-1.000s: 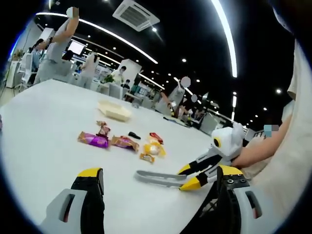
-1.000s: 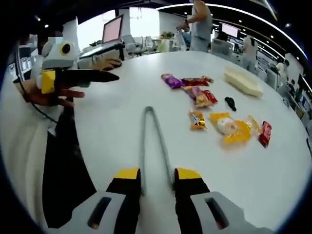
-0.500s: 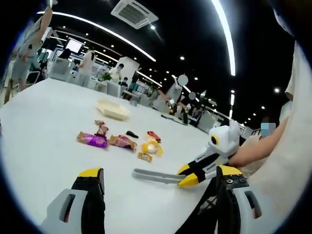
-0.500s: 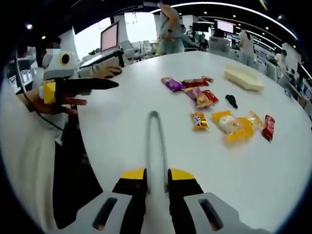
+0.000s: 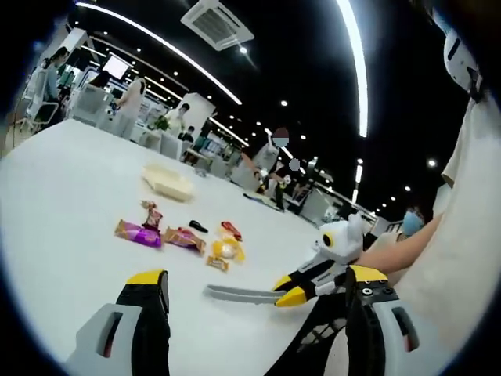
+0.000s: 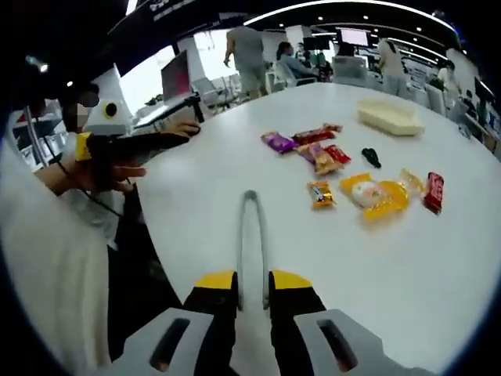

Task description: Place the target food into the container with the food tongs after gripping and lifting it, then release it inside without dropping or visibly crushing the food.

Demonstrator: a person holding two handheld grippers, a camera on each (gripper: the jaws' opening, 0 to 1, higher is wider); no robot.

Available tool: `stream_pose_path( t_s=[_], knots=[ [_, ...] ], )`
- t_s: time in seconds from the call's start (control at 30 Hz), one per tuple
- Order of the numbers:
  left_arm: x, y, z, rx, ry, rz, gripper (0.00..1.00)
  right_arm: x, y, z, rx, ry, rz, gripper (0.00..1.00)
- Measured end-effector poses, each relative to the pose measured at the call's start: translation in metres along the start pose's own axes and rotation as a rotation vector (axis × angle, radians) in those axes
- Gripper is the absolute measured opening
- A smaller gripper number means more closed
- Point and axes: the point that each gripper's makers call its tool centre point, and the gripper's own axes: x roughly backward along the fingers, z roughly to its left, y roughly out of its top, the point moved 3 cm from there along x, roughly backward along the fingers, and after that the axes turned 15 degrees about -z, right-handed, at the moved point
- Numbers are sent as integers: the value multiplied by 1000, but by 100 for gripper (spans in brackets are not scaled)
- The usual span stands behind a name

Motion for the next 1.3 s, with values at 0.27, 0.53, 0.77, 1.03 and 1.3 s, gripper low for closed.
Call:
stream_pose_path(
  t_s=[0.27, 0.53, 0.77, 1.03, 1.3],
  knots=[
    [0, -5, -3, 14, 11, -10, 93, 6, 9, -2, -19, -14, -31, 15],
    [-1, -8, -5, 36, 9, -13, 92, 9, 16, 4, -1, 0, -54, 15],
    [-1, -1, -9, 39, -26, -4, 90, 15, 25, 20, -74, 103, -107, 15],
    [-8, 17, -4, 113, -77, -70, 90, 21, 51, 34, -53, 177, -135, 15],
    [-18, -5, -23, 125, -103, 9, 90, 25, 45, 31, -41, 167, -128, 15]
  ],
)
